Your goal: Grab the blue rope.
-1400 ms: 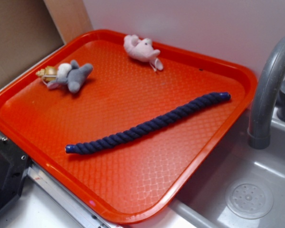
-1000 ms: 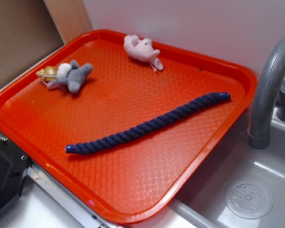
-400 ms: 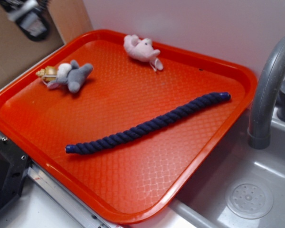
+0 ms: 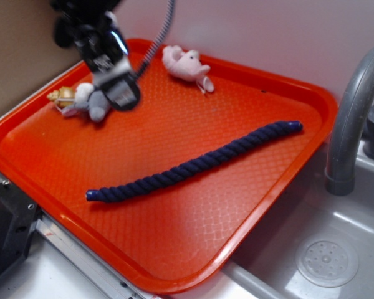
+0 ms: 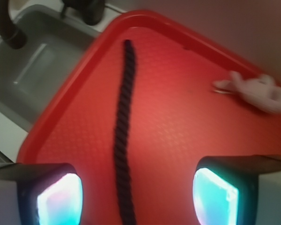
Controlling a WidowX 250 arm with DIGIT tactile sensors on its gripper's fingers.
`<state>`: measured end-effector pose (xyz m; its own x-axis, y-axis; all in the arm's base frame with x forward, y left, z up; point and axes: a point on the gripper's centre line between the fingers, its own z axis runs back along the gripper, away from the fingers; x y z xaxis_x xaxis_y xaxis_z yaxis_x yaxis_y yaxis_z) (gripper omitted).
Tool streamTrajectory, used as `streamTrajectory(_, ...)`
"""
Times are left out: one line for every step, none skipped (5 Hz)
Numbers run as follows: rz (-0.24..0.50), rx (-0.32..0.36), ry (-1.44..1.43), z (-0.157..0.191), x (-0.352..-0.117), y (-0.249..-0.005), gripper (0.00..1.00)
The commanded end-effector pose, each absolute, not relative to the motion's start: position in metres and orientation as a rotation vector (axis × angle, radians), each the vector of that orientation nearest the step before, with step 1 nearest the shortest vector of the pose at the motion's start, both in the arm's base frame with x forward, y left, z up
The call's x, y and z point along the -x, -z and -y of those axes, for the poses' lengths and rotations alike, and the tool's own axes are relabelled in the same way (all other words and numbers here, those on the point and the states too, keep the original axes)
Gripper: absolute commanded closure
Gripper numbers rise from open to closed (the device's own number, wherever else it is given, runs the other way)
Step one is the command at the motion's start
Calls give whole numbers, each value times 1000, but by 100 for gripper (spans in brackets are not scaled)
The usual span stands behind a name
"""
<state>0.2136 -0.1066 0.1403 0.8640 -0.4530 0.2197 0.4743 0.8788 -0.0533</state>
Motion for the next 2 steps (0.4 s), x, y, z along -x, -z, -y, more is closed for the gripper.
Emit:
streamTrajectory(120, 76, 486, 121, -227, -103, 0)
streamTrajectory(64, 43, 505, 123, -230, -80, 0)
